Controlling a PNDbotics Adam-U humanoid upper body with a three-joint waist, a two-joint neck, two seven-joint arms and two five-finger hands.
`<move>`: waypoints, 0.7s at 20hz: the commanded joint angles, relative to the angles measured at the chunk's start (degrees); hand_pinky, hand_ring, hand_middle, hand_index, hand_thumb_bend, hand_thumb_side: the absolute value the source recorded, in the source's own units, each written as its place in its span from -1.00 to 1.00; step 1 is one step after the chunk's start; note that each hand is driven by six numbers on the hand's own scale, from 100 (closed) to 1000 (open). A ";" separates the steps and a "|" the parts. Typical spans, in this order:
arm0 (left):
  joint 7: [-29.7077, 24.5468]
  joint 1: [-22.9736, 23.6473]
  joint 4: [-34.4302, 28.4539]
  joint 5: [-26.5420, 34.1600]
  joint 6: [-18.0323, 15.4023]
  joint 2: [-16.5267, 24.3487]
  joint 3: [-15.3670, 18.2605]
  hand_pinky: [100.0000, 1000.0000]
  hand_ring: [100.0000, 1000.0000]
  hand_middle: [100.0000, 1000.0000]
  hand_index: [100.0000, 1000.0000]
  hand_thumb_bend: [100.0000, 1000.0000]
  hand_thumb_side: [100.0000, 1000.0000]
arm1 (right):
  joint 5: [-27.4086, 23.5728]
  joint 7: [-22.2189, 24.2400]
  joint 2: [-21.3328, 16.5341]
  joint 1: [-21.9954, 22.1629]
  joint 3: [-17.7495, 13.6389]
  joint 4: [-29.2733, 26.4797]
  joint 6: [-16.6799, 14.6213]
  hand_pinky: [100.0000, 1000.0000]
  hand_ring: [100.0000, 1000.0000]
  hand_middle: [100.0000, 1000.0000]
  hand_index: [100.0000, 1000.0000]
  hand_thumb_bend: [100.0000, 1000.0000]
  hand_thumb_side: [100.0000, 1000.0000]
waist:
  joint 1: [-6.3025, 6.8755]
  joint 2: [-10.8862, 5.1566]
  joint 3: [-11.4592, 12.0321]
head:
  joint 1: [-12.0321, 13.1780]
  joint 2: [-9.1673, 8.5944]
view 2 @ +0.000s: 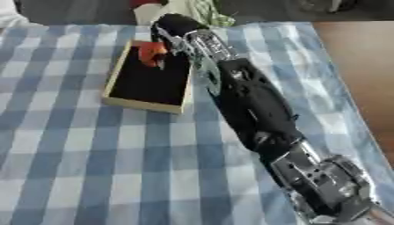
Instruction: Pick up objects on the table and place them in the box.
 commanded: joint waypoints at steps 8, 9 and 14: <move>-0.14 -0.66 -0.81 0.14 0.03 0.25 0.00 0.46 0.44 0.28 0.58 -0.06 0.24 | 1.94 -0.75 0.26 -0.26 -0.11 0.85 -0.42 0.30 0.25 -0.10 0.42 -0.80 -1.00 | 0.22 -0.87 0.11 | 0.07 -0.67; -0.15 -0.64 -0.81 0.15 0.04 0.23 0.00 0.46 0.44 0.28 0.58 -0.06 0.24 | 2.71 -0.57 0.27 -0.28 -0.11 0.80 -0.13 0.30 0.27 -0.07 0.44 -0.78 -1.00 | 0.22 -0.86 0.09 | 0.07 -0.64; -0.22 -0.60 -0.81 0.17 0.11 0.19 -0.04 0.46 0.44 0.28 0.58 -0.06 0.23 | 6.75 0.94 0.14 -0.44 0.03 -0.02 1.13 0.40 0.44 0.16 0.60 -0.52 -1.00 | 0.20 -0.84 -0.05 | 0.18 -0.55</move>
